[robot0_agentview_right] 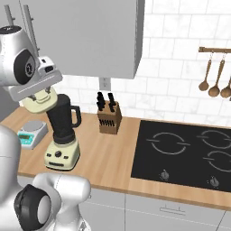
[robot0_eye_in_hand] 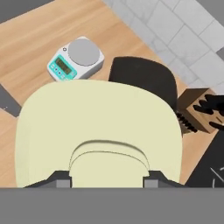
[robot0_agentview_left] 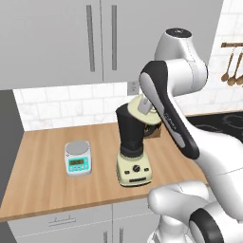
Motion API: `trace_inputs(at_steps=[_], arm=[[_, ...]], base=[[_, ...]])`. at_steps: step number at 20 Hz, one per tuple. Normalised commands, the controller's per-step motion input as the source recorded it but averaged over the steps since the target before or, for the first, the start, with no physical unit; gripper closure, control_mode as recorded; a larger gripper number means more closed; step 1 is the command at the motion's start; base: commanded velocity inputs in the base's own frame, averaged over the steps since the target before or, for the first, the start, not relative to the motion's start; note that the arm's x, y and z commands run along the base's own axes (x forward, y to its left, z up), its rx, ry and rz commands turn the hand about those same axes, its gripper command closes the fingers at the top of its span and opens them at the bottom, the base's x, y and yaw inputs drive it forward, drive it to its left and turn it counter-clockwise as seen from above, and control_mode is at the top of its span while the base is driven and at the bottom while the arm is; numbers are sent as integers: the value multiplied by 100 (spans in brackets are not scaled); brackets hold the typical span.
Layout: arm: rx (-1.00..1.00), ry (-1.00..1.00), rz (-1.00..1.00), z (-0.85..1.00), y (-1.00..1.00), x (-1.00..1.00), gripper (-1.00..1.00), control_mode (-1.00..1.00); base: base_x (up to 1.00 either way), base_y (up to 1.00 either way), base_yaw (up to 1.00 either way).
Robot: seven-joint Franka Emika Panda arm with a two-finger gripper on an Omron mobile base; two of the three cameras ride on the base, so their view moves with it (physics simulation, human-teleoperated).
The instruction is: Close the lid blender by securely placing the lid on top.
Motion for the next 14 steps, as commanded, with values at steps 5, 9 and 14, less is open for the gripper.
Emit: trace_inputs(at_steps=[5,9,14], arm=[[-2,4,0,-4,0,5,100,-100],[-1,4,0,-1,0,21,100,-100],[0,3,0,-2,0,24,100,-100]], base=[[0,0,0],[0,0,0],[0,0,0]])
